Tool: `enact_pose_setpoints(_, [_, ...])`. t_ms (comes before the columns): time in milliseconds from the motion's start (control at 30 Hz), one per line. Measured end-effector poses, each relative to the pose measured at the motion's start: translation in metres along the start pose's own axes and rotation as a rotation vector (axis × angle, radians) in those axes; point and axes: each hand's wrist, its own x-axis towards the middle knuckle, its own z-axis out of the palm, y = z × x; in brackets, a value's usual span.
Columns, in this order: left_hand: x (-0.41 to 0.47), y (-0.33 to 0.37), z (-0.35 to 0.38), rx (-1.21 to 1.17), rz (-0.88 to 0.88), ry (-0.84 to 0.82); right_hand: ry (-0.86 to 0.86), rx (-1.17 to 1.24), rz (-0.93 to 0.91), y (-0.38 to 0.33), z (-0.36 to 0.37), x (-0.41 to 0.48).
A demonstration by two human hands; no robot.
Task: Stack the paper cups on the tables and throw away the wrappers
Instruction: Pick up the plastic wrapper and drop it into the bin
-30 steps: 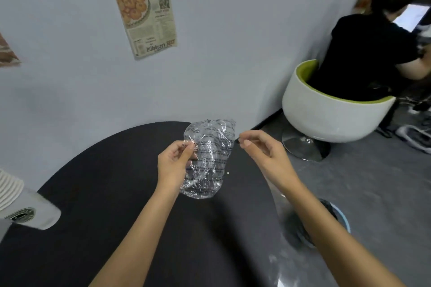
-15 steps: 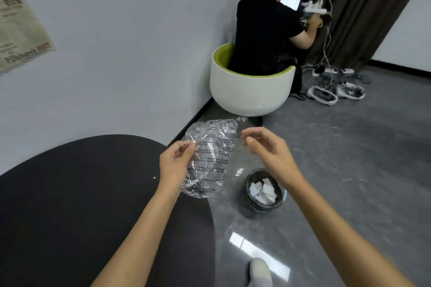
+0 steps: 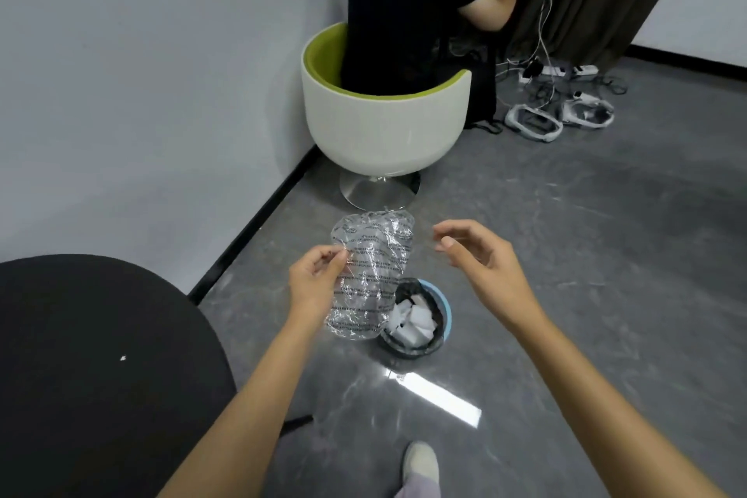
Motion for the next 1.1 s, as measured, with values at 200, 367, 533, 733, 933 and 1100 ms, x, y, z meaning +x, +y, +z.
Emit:
enact_pose_setpoints(200, [0.029, -0.033, 0.058, 0.011, -0.064, -0.033, 0.042, 0.024, 0.08, 0.058, -0.035, 0.022])
enact_pose_setpoints(367, [0.057, -0.076, 0.093, 0.025, -0.134, -0.053, 0.081, 0.043, 0.152, 0.11, -0.046, 0.032])
enact_pose_setpoints(533, [0.088, -0.136, 0.118, 0.022, -0.182, -0.044, 0.111, 0.051, 0.198, 0.173, -0.048, 0.04])
enact_pose_setpoints(733, [0.122, -0.238, 0.134, 0.023, -0.282, -0.027, 0.127, 0.072, 0.231, 0.255, -0.038, 0.047])
enact_pose_setpoints(933, [0.145, -0.364, 0.152, -0.025, -0.463, 0.157, 0.143, 0.074, 0.275, 0.349, -0.021, 0.051])
enact_pose_setpoints(1100, [0.158, -0.433, 0.167, -0.037, -0.458, 0.194, 0.159, 0.072, 0.311, 0.41, -0.011, 0.049])
